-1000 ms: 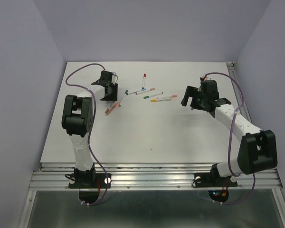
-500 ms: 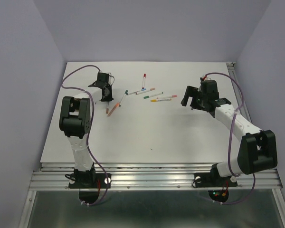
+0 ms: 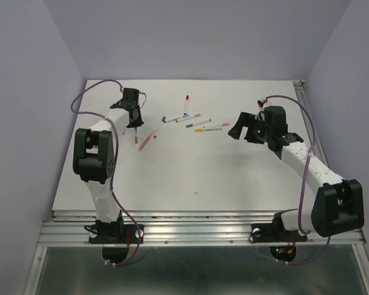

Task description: Open the pen caps

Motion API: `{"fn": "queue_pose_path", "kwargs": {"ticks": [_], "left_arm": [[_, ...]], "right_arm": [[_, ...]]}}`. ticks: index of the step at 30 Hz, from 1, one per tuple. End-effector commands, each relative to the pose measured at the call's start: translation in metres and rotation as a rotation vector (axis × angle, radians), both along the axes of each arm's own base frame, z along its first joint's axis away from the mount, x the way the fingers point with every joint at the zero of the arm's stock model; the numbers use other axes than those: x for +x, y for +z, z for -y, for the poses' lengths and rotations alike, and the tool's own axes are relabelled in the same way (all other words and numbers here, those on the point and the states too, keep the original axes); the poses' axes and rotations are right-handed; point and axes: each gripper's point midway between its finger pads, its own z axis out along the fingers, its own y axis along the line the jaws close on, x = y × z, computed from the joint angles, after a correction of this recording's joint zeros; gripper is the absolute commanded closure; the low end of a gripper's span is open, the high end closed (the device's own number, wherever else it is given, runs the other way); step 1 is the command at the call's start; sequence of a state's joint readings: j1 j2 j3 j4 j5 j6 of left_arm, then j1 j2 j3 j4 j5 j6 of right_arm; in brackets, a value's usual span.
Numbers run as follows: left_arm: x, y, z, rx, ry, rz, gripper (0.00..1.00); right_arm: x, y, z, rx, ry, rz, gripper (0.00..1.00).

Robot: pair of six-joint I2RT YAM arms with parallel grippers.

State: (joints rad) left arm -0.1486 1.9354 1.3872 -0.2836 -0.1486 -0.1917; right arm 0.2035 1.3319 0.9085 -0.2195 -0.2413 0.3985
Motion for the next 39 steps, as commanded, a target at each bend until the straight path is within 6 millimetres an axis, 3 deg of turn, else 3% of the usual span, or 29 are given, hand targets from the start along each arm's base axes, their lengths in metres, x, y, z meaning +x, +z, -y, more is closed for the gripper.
{"fn": "queue_pose_path", "kwargs": {"ticks": [1, 2, 3, 4, 5, 6, 8, 9, 11, 12, 16, 19, 25, 29, 31, 39], "left_arm": [[0.012, 0.127, -0.004, -0.072, 0.095, 0.310, 1.00], [0.007, 0.137, 0.005, -0.103, 0.092, 0.341, 1.00], [-0.001, 0.139, 0.005, -0.116, 0.134, 0.361, 1.00], [-0.012, 0.161, 0.006, -0.139, 0.169, 0.418, 1.00], [-0.023, 0.165, 0.010, -0.154, 0.195, 0.432, 1.00], [-0.041, 0.172, 0.029, -0.211, 0.211, 0.474, 1.00], [-0.053, 0.186, 0.053, -0.296, 0.197, 0.547, 1.00], [-0.064, 0.189, 0.080, -0.362, 0.154, 0.558, 1.00], [-0.082, 0.196, 0.101, -0.455, 0.110, 0.586, 1.00], [-0.093, 0.201, 0.120, -0.526, 0.096, 0.587, 1.00], [-0.133, 0.212, 0.150, -0.647, 0.068, 0.609, 1.00], [-0.151, 0.215, 0.159, -0.709, 0.103, 0.617, 1.00], [-0.163, 0.208, 0.174, -0.750, 0.155, 0.611, 1.00], [-0.164, 0.212, 0.180, -0.759, 0.160, 0.614, 1.00], [-0.164, 0.213, 0.183, -0.751, 0.155, 0.620, 1.00], [-0.164, 0.211, 0.189, -0.743, 0.144, 0.612, 1.00]], "right_arm": [[-0.008, 0.060, -0.044, 0.228, 0.220, 0.166, 0.00], [-0.024, 0.064, -0.057, 0.290, 0.314, 0.153, 0.00], [-0.027, 0.073, -0.063, 0.331, 0.348, 0.183, 0.00], [-0.031, 0.078, -0.067, 0.357, 0.375, 0.196, 0.00], [-0.036, 0.081, -0.070, 0.370, 0.398, 0.203, 0.00], [-0.043, 0.080, -0.074, 0.356, 0.417, 0.210, 0.00], [-0.046, 0.075, -0.082, 0.288, 0.380, 0.239, 0.00], [-0.067, 0.073, -0.107, 0.273, 0.448, 0.241, 0.00], [-0.081, 0.075, -0.130, 0.291, 0.497, 0.254, 0.00], [-0.097, 0.072, -0.148, 0.312, 0.556, 0.242, 0.00], [-0.118, 0.085, -0.186, 0.352, 0.629, 0.313, 0.00], [-0.130, 0.087, -0.205, 0.387, 0.645, 0.318, 0.00], [-0.129, 0.084, -0.225, 0.375, 0.627, 0.307, 0.00], [-0.124, 0.076, -0.232, 0.348, 0.591, 0.299, 0.08], [-0.121, 0.075, -0.232, 0.340, 0.564, 0.302, 0.21], [-0.121, 0.084, -0.237, 0.351, 0.578, 0.324, 0.25]]}}
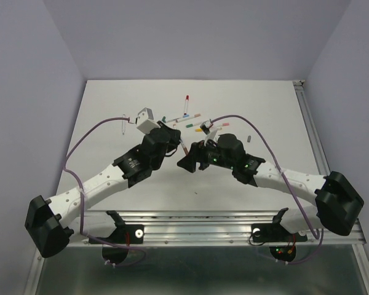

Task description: Open the pen caps

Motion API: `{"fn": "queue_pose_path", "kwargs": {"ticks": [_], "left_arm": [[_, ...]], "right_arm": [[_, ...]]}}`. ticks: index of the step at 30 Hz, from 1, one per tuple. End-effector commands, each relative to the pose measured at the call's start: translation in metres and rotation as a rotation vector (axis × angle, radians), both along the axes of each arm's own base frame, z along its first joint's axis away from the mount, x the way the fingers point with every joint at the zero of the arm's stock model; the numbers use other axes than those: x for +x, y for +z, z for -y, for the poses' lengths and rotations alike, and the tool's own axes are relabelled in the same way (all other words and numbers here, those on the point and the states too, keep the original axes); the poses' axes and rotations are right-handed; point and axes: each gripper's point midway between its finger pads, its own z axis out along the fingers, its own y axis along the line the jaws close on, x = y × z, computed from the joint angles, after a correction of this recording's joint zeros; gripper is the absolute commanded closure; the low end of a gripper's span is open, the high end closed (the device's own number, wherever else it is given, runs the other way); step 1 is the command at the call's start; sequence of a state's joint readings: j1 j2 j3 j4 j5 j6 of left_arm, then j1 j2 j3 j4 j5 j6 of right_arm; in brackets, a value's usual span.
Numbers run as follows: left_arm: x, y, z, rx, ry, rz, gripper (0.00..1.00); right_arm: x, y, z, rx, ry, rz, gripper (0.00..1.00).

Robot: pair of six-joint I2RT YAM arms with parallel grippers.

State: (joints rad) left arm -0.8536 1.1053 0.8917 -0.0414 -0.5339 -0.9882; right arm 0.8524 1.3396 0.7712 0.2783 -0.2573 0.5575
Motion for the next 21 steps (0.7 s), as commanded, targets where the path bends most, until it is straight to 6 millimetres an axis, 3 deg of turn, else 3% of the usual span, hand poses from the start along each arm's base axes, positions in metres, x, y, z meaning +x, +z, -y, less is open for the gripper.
{"fn": "queue_pose_path", "kwargs": {"ticks": [1, 5, 13, 18, 21], "left_arm": [[0.0054, 0.0211, -0.0001, -0.042, 0.039, 0.052, 1.00], [0.0055, 0.0216, -0.0006, -0.033, 0.040, 0.057, 1.00], [0.0058, 0.0219, 0.0003, -0.030, 0.045, 0.059, 1.00], [0.0067, 0.0243, -0.0019, -0.029, 0.059, 0.066, 1.00], [0.0073, 0.0248, -0.0033, -0.033, 0.071, 0.068, 1.00]], "right_arm": [[0.0115, 0.0488, -0.0133, 0.102, -0.016, 0.099, 0.26], [0.0143, 0.0538, -0.0149, 0.104, -0.025, 0.104, 0.42], [0.0161, 0.0547, -0.0184, 0.094, -0.029, 0.077, 0.50], [0.0179, 0.0503, -0.0209, 0.065, -0.031, 0.042, 0.69], [0.0131, 0.0487, -0.0219, 0.063, -0.009, 0.016, 0.72]]}}
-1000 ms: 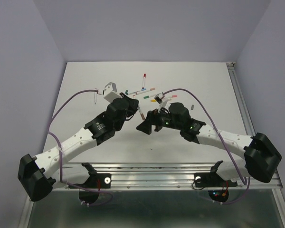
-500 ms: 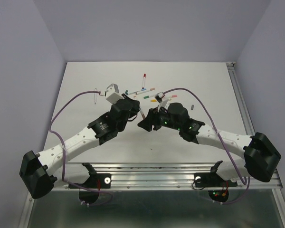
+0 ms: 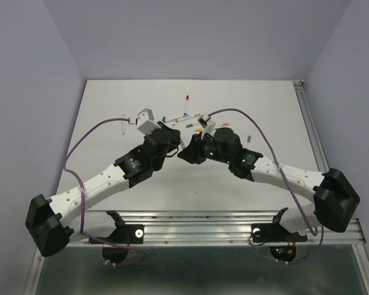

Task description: Open the pen caps

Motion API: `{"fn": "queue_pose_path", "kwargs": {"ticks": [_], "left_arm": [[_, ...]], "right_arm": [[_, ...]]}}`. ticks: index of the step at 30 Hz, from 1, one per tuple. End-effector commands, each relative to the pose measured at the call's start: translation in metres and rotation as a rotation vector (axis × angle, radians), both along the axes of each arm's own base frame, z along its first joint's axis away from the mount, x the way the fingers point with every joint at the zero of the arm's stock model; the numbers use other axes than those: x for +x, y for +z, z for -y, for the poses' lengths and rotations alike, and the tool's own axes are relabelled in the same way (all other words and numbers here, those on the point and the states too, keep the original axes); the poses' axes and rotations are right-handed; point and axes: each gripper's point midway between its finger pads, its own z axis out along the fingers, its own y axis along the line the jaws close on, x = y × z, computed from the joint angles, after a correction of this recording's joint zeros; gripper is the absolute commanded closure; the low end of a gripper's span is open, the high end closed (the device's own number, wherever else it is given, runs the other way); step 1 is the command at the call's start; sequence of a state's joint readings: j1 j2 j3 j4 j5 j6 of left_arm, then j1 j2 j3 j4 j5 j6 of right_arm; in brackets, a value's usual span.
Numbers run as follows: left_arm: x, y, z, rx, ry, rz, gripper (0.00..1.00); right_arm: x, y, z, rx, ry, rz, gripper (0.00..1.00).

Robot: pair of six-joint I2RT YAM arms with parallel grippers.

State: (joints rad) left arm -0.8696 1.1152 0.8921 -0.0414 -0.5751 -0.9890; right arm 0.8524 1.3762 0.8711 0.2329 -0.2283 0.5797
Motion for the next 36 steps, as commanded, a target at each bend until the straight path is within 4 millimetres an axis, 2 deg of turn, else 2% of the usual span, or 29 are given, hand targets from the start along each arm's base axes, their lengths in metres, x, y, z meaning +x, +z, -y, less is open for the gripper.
{"fn": "queue_pose_path", "kwargs": {"ticks": [1, 4, 5, 6, 11, 14, 17, 19, 20, 21, 22, 23, 24, 26, 27, 29, 30, 32, 33, 34, 35, 36], "left_arm": [[0.007, 0.027, -0.003, -0.051, 0.053, 0.064, 1.00], [0.010, 0.029, -0.006, -0.052, 0.078, 0.069, 1.00], [0.011, 0.030, -0.008, -0.051, 0.088, 0.073, 1.00], [0.011, 0.030, -0.008, -0.048, 0.092, 0.073, 1.00], [0.014, 0.031, -0.005, -0.060, 0.091, 0.087, 1.00], [0.021, 0.028, -0.015, -0.033, 0.155, 0.109, 1.00], [0.043, 0.033, -0.042, 0.033, 0.295, 0.156, 1.00], [0.060, 0.037, -0.059, 0.051, 0.358, 0.170, 1.00], [0.078, 0.034, -0.079, 0.077, 0.410, 0.161, 1.00], [0.089, 0.035, -0.084, 0.069, 0.401, 0.162, 1.00], [0.096, 0.034, -0.093, 0.080, 0.420, 0.169, 1.00], [0.107, 0.029, -0.110, 0.105, 0.469, 0.167, 1.00], [0.113, 0.034, -0.119, 0.127, 0.489, 0.190, 1.00], [0.127, 0.033, -0.132, 0.132, 0.493, 0.179, 1.00], [0.135, 0.035, -0.141, 0.148, 0.461, 0.187, 1.00], [0.138, 0.037, -0.150, 0.187, 0.441, 0.202, 1.00], [0.145, 0.043, -0.150, 0.255, 0.355, 0.243, 1.00], [0.150, 0.041, -0.150, 0.340, 0.268, 0.248, 1.00], [0.152, 0.034, -0.146, 0.384, 0.196, 0.228, 1.00], [0.158, 0.028, -0.153, 0.469, 0.172, 0.204, 1.00], [0.158, 0.014, -0.145, 0.511, 0.060, 0.175, 1.00], [0.164, -0.004, -0.153, 0.585, 0.015, 0.134, 1.00]], "right_arm": [[-0.003, 0.026, -0.011, 0.041, 0.027, 0.008, 0.73], [-0.005, 0.024, -0.010, 0.030, 0.032, -0.008, 0.84], [-0.006, 0.025, -0.009, 0.030, 0.036, -0.009, 0.96], [-0.007, 0.024, -0.009, 0.027, 0.038, -0.012, 0.99], [-0.011, 0.022, -0.009, 0.019, 0.057, -0.007, 0.99], [-0.020, 0.024, -0.010, 0.026, 0.108, -0.017, 0.99], [-0.047, 0.022, -0.012, 0.051, 0.220, -0.065, 0.99], [-0.071, 0.022, -0.013, 0.071, 0.324, -0.096, 0.99], [-0.083, 0.018, -0.009, 0.070, 0.346, -0.111, 0.99], [-0.100, 0.015, -0.012, 0.060, 0.386, -0.105, 0.99], [-0.108, 0.011, -0.011, 0.047, 0.400, -0.106, 0.99], [-0.118, 0.006, -0.007, 0.040, 0.413, -0.114, 0.99], [-0.131, 0.004, -0.007, 0.038, 0.447, -0.115, 0.99], [-0.138, 0.000, -0.002, 0.033, 0.442, -0.137, 0.99], [-0.136, -0.002, 0.003, 0.031, 0.412, -0.138, 0.99], [-0.129, -0.009, 0.008, 0.006, 0.344, -0.147, 0.99], [-0.116, -0.009, 0.010, -0.011, 0.276, -0.128, 0.99], [-0.104, -0.018, 0.015, -0.051, 0.222, -0.150, 0.99], [-0.090, -0.019, 0.020, -0.055, 0.183, -0.160, 0.99], [-0.080, -0.025, 0.023, -0.069, 0.156, -0.182, 0.99], [-0.069, -0.027, 0.028, -0.076, 0.128, -0.193, 0.99], [-0.045, -0.038, 0.043, -0.111, 0.043, -0.225, 0.99]]}}
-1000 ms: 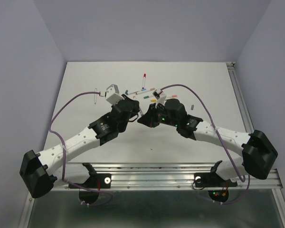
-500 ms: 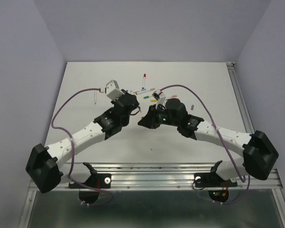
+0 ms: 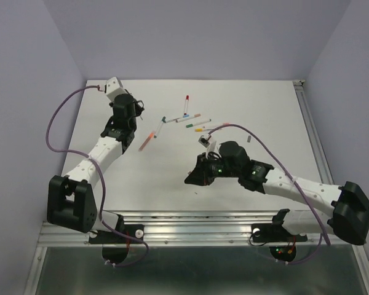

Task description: Open the pen caps

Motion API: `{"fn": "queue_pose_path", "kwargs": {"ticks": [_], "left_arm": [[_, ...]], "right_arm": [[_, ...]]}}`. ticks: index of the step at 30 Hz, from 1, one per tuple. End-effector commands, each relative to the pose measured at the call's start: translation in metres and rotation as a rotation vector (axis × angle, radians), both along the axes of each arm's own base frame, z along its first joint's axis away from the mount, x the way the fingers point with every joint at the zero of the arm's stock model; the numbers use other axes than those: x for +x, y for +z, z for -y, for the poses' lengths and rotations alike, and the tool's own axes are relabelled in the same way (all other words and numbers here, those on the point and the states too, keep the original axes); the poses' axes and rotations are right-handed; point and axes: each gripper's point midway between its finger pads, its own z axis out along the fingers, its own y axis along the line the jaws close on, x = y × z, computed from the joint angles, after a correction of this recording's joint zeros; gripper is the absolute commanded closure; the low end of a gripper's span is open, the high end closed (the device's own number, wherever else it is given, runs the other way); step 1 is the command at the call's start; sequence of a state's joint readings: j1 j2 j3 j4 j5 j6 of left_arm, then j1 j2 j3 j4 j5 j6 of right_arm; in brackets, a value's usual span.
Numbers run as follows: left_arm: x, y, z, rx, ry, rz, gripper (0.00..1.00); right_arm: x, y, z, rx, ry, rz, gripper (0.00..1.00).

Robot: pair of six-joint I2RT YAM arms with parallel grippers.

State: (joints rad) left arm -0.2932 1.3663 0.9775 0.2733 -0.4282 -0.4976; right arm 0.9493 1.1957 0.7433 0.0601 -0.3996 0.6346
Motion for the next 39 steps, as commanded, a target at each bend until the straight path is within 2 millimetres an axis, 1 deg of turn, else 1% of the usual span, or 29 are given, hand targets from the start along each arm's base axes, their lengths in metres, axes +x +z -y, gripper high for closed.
{"fn": "queue_pose_path", "kwargs": {"ticks": [1, 2, 3, 4, 5, 6, 7, 8, 9, 10, 11, 12, 13, 14, 15, 16, 17, 18, 22, 24, 25, 26, 30, 32, 34, 37, 38, 39], "left_arm": [[0.017, -0.003, 0.011, 0.237, -0.290, -0.070, 1.00], [0.023, -0.016, 0.012, 0.292, -0.339, -0.116, 1.00], [0.022, -0.032, 0.011, 0.312, -0.371, -0.179, 1.00], [0.025, -0.042, 0.006, 0.326, -0.370, -0.217, 1.00], [0.030, -0.061, -0.001, 0.355, -0.376, -0.288, 1.00], [0.034, -0.069, -0.007, 0.361, -0.368, -0.319, 1.00], [0.037, -0.076, -0.010, 0.366, -0.365, -0.345, 1.00], [0.047, -0.084, -0.019, 0.366, -0.356, -0.370, 1.00], [0.049, -0.092, -0.020, 0.373, -0.380, -0.401, 1.00], [0.053, -0.093, -0.021, 0.367, -0.387, -0.409, 1.00], [0.065, -0.096, -0.023, 0.387, -0.406, -0.412, 1.00], [0.067, -0.100, -0.028, 0.399, -0.413, -0.431, 1.00], [0.071, -0.102, -0.030, 0.402, -0.411, -0.442, 1.00], [0.080, -0.106, -0.033, 0.407, -0.404, -0.457, 1.00], [0.080, -0.113, -0.039, 0.406, -0.396, -0.493, 1.00], [0.082, -0.124, -0.040, 0.407, -0.402, -0.524, 1.00], [0.086, -0.124, -0.041, 0.415, -0.403, -0.530, 1.00], [0.086, -0.130, -0.042, 0.424, -0.407, -0.548, 1.00], [0.094, -0.151, -0.045, 0.442, -0.416, -0.607, 1.00], [0.094, -0.156, -0.049, 0.449, -0.397, -0.630, 1.00], [0.095, -0.162, -0.052, 0.447, -0.384, -0.646, 0.98], [0.095, -0.163, -0.054, 0.454, -0.372, -0.654, 0.93], [0.094, -0.172, -0.061, 0.460, -0.345, -0.686, 0.90], [0.094, -0.176, -0.063, 0.457, -0.340, -0.694, 0.85], [0.093, -0.179, -0.067, 0.452, -0.332, -0.702, 0.78], [0.093, -0.184, -0.070, 0.448, -0.324, -0.719, 0.77], [0.093, -0.185, -0.070, 0.446, -0.322, -0.723, 0.72], [0.091, -0.185, -0.070, 0.444, -0.323, -0.726, 0.70]], "right_arm": [[0.069, -0.023, 0.035, -0.114, -0.245, -0.052, 0.99], [0.082, -0.026, 0.044, -0.147, -0.288, -0.029, 0.99], [0.108, -0.032, 0.064, -0.198, -0.408, -0.006, 0.99], [0.116, -0.035, 0.072, -0.233, -0.448, 0.003, 0.99], [0.125, -0.040, 0.083, -0.279, -0.476, 0.010, 0.99], [0.142, -0.044, 0.102, -0.313, -0.557, 0.015, 0.99], [0.147, -0.049, 0.112, -0.341, -0.585, 0.000, 0.99], [0.152, -0.057, 0.122, -0.365, -0.605, -0.013, 0.99], [0.163, -0.061, 0.140, -0.378, -0.660, -0.035, 0.99], [0.168, -0.065, 0.151, -0.390, -0.687, -0.048, 0.99], [0.172, -0.069, 0.160, -0.407, -0.711, -0.050, 0.99], [0.180, -0.075, 0.179, -0.427, -0.763, -0.063, 0.99], [0.183, -0.077, 0.187, -0.440, -0.785, -0.067, 0.99], [0.186, -0.079, 0.194, -0.451, -0.802, -0.066, 0.99], [0.191, -0.080, 0.208, -0.461, -0.840, -0.072, 0.99], [0.193, -0.082, 0.214, -0.468, -0.851, -0.074, 0.99], [0.195, -0.082, 0.218, -0.469, -0.863, -0.078, 0.99], [0.198, -0.083, 0.228, -0.471, -0.889, -0.085, 0.99], [0.204, -0.088, 0.243, -0.482, -0.910, -0.105, 0.99], [0.206, -0.090, 0.249, -0.485, -0.923, -0.112, 0.99], [0.206, -0.091, 0.250, -0.486, -0.928, -0.117, 0.99], [0.207, -0.093, 0.253, -0.486, -0.937, -0.121, 0.98], [0.211, -0.094, 0.259, -0.487, -0.955, -0.129, 0.96], [0.212, -0.094, 0.261, -0.490, -0.959, -0.130, 0.96], [0.213, -0.093, 0.263, -0.488, -0.966, -0.126, 0.96], [0.213, -0.091, 0.266, -0.490, -0.975, -0.123, 0.95], [0.212, -0.091, 0.268, -0.495, -0.982, -0.123, 0.95], [0.212, -0.092, 0.268, -0.496, -0.982, -0.122, 0.95]]}}
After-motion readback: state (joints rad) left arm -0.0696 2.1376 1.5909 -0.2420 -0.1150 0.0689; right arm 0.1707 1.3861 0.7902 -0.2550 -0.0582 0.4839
